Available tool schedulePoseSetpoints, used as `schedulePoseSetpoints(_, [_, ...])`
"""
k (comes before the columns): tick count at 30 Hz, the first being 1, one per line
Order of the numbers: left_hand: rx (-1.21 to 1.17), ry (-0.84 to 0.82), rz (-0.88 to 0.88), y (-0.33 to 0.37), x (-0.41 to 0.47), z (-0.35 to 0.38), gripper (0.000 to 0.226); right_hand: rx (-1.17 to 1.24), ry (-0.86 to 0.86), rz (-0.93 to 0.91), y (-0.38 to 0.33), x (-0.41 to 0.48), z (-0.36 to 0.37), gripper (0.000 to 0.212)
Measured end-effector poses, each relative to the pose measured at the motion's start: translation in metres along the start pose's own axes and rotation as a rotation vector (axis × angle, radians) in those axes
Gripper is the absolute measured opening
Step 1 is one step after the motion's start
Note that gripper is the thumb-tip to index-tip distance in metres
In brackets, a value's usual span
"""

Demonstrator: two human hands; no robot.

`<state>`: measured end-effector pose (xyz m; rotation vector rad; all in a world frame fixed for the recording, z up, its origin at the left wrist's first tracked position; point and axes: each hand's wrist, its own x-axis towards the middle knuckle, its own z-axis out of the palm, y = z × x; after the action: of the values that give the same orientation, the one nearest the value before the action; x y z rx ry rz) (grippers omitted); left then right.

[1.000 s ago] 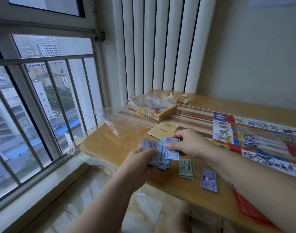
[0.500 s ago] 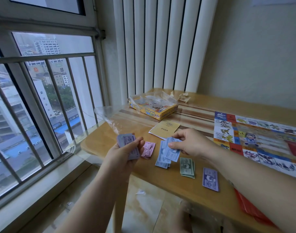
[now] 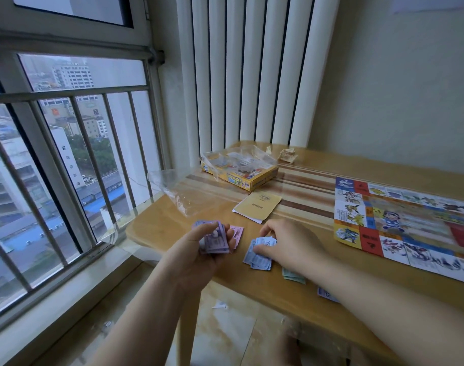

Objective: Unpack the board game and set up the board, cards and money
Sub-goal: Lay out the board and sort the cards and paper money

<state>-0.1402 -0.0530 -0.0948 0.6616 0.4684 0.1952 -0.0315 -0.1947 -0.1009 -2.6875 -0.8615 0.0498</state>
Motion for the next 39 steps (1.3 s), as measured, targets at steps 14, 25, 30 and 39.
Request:
schedulePoseSetpoints(14, [0.330,-0.238,0.043,-0.034,-0.006,0.023,0.023,0.650,-0.156,0.009,0.008,-0.015,-0.039,0.028])
schedulePoseSetpoints(25, [0.364,-0.254,0.091,-0.045,-0.006,0.033,0.019,0.832,-0.201,0.094,0.020,-0.033,-0.050,0.011])
schedulePoseSetpoints(30, [0.368,-0.279,0.069,-0.057,-0.009,0.047,0.018,0.742,-0.142,0.096,0.032,-0.038,-0.055,0.010])
schedulePoseSetpoints(39, [0.336,-0.259,0.060,-0.066,-0.009,0.054,0.018,0.764,-0.043,0.113,0.049,-0.045,-0.062,0.012])
